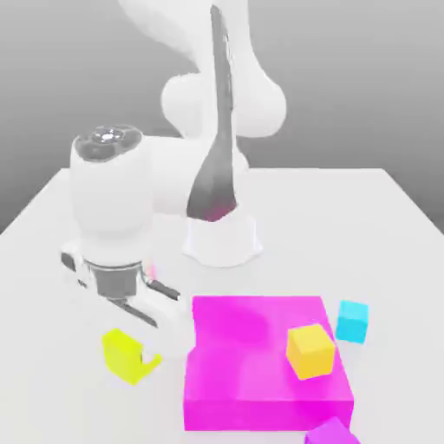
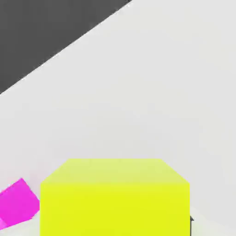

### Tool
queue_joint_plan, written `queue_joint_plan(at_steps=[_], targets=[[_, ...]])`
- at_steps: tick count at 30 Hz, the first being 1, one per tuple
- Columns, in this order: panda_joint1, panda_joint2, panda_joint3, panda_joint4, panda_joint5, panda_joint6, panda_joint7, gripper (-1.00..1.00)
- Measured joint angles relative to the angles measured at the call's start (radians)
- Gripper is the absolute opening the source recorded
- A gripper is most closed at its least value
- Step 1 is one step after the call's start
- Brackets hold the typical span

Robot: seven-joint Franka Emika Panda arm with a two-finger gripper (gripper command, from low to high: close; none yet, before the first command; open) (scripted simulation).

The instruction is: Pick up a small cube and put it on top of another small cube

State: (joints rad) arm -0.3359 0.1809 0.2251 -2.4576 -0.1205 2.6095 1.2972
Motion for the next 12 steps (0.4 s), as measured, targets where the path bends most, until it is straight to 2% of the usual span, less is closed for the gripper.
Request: queue_joint_plan(at_steps=[5, 8, 9, 12], targets=[[0.149, 0.064, 0.098, 0.131, -0.027, -0.062, 0.111, -1.00], [0.245, 0.193, 0.090, 0.204, -0.101, -0.009, 0.196, -1.00], [0.261, 0.221, 0.081, 0.212, -0.117, 0.010, 0.209, 1.00], [0.261, 0.221, 0.081, 0.212, -0.117, 0.010, 0.209, 1.00]])
